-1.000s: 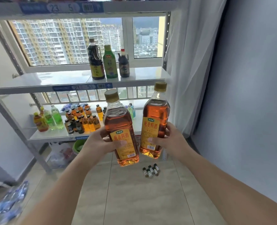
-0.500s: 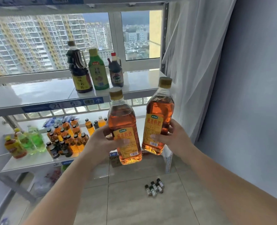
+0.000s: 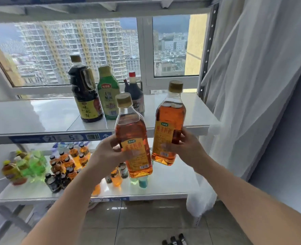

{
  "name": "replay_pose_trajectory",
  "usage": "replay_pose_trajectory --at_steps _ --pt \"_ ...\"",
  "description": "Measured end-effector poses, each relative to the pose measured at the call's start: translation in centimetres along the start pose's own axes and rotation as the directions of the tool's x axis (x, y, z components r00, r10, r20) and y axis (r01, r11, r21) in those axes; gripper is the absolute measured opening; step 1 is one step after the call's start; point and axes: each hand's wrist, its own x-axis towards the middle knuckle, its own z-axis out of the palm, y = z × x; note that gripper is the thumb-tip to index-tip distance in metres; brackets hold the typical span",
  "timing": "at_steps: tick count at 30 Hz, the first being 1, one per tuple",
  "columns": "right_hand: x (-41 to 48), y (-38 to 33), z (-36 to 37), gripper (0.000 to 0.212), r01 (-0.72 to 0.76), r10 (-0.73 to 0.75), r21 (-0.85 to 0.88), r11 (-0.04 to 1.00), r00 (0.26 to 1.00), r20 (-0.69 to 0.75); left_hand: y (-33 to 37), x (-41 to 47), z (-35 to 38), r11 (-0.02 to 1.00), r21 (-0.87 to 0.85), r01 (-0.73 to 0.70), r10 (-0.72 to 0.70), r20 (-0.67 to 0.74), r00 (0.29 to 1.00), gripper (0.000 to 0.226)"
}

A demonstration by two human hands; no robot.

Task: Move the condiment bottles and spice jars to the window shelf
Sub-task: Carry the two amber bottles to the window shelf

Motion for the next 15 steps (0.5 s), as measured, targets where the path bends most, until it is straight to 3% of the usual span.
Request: replay_pose_trajectory --at_steps 6,15 --pt "8.5 -1.2 -0.6 0.05 0.033 -0.034 -0.038 0.999 0.999 -0.003 0.2 6.4 -0.6 1.0 -0.023 0.007 -0.006 0.012 1.0 0.033" --pt "18.7 -0.8 -1.2 0.049 0.035 -0.039 -0.114 0.993 0.999 -0.028 -0.8 17.3 -2.1 0.998 0.022 -0.067 0.065 0.077 0.995 0.041"
